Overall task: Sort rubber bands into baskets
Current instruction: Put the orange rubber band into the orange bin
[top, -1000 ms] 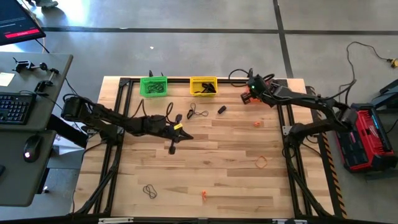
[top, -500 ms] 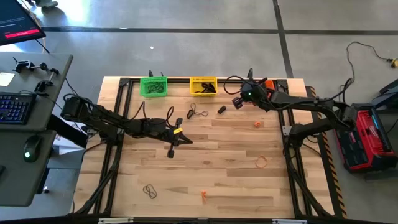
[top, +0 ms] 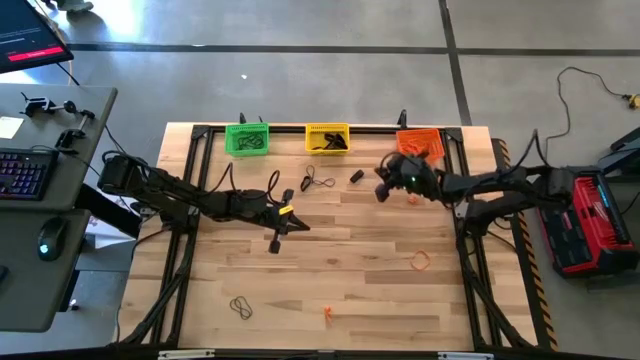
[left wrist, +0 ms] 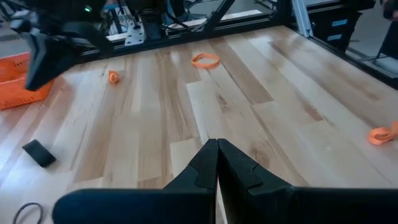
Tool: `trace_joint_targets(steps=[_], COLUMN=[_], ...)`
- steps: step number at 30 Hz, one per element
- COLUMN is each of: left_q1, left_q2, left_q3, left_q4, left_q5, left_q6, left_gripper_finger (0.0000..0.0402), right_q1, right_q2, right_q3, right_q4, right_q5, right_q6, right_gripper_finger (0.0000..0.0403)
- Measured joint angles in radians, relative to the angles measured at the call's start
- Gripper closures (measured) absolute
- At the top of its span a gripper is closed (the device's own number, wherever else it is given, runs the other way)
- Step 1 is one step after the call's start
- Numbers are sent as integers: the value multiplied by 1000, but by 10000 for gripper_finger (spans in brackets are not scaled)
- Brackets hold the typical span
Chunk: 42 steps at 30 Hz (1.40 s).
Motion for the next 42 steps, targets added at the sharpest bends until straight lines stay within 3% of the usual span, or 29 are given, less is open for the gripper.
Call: trace_joint_targets(steps=[6, 13, 22, 33, 42], left_q1=[-9, -49, -125, -330, -357], left_q2=[0, 0, 0, 0, 135], left_q3=[60, 171, 238, 324, 419], left_q4=[-111, -326, -419, -520, -516], left_q5=[79, 79, 77, -109, -154], left_q6=[-58, 24, -5, -33, -25], left_gripper_finger=[401, 402, 401, 381, 327], right_q1=[106, 221, 324, 392, 448], right_q2=[0, 0, 0, 0, -1], right_q3=[-28, -28, -27, -27, -27], right_q4=[-3, 2, 1, 11, 42], right_q5=[30, 34, -16, 11, 11], right_q6=[41, -1, -33, -4, 5], right_gripper_finger=[403, 403, 403, 403, 403])
